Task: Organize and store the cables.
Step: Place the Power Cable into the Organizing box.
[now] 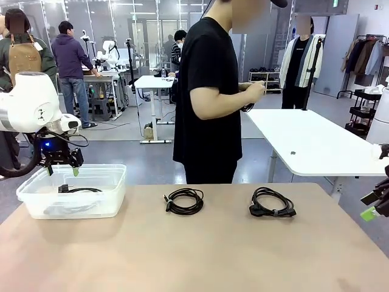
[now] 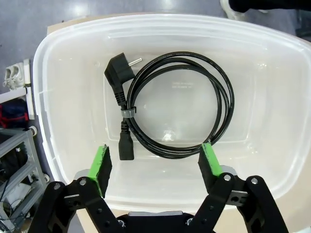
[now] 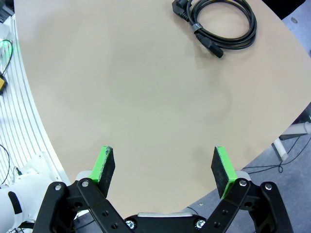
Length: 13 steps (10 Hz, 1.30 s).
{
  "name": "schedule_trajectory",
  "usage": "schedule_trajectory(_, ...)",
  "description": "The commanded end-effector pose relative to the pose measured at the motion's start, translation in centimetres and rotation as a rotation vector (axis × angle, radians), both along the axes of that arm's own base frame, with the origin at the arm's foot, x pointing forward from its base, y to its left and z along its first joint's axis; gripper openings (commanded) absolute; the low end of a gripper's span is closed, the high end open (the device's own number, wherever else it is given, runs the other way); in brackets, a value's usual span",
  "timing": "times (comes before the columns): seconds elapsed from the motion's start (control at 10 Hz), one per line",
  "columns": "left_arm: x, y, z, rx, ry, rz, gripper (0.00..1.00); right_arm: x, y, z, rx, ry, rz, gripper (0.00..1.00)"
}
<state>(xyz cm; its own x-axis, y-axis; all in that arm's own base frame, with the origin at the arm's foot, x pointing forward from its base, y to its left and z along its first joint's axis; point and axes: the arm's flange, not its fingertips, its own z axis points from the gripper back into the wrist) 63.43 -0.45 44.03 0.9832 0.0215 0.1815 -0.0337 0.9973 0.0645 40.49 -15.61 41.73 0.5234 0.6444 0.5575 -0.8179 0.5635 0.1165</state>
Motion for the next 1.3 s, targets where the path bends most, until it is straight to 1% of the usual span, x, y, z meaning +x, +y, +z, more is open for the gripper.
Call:
schedule_trajectory(0.0,-0.30,0.49,0.46,0.006,0.008,-0.011,1.00,-0.08,-0.25,0.10,-0.010,0.002,0.016,1.00)
schedule_trajectory(0.1,-0.63,0.41,0.44,0.007,0.001,-0.024,1.00,-0.08,-0.25,0.10,-0.010,0.002,0.016,1.00)
schedule_trajectory(0.2,-0.02,0.01,0.11,0.000,-0.002,0.000,1.00,-0.08,-0.25,0.10,-0.010,0.002,0.016,1.00)
schedule_trajectory(1.2,-0.02,0.01,0.11,0.000,-0.002,0.000,1.00,-0.08,-0.25,0.10,-0.010,0.002,0.016,1.00)
